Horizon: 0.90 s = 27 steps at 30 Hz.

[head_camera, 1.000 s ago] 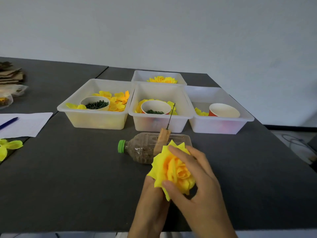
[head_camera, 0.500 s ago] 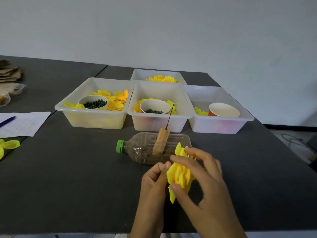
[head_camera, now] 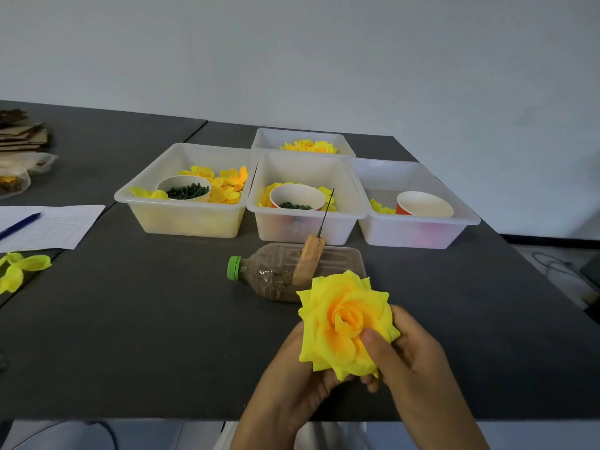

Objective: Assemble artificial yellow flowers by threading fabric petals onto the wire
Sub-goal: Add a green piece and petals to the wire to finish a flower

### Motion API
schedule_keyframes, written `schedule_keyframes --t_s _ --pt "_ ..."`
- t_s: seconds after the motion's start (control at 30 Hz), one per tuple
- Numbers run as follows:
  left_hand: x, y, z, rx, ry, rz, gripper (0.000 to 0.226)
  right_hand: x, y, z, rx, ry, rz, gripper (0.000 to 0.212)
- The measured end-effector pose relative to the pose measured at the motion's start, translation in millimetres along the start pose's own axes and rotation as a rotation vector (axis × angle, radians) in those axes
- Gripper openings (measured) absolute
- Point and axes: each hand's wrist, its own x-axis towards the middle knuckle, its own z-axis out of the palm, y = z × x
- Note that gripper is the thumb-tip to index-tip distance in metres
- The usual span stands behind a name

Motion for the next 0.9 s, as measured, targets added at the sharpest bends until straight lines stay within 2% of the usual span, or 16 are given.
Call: schedule_keyframes --t_s 0.07,0.13,0.17,0.2,0.23,0.27,0.33,0.4,0.53,0.67,0.77,0.9 --pt "-3 -4 -12 0.032 0.096 0.001 0.046 -1 -2 0 0.031 0.015 -0.007 0.042" --pt "-3 7 -13 0.064 0.17 0.008 0.036 -2 -3 0 0.032 0.045 -0.011 0.04" --pt "-5 13 -14 0.134 0.133 0.027 0.022 -2 -3 -1 0.03 0.062 -0.01 0.04" --pt "-12 19 -14 0.236 0.016 0.058 0.025 -1 -2 -1 0.023 0.083 -0.008 0.041" --pt "-16 26 -12 0.37 -0.029 0.085 0.042 -2 -1 -1 0.012 0.106 -0.01 0.042" --pt "-19 30 -14 0.42 -0.056 0.114 0.048 -2 -2 0 -0.004 0.128 -0.014 0.044" --pt "-21 42 -10 0.455 -0.076 0.165 0.03 -3 -3 2 -0.037 0.155 -0.033 0.045" --pt "-19 47 -4 0.576 -0.033 0.275 0.049 -5 -7 7 -0.064 0.168 -0.068 0.044" --pt "-23 59 9 0.516 -0.006 0.458 0.047 -3 -20 9 -0.093 0.186 -0.154 0.049" --pt "-24 69 19 0.504 -0.038 0.444 0.08 -1 -35 1 -0.069 0.212 -0.217 0.047" --pt "-25 75 25 0.518 -0.042 0.449 0.081 -1 -43 -8 -0.027 0.238 -0.28 0.035" --pt "-26 79 34 0.536 -0.001 0.498 0.074 1 -53 -23 0.024 0.232 -0.339 0.032"
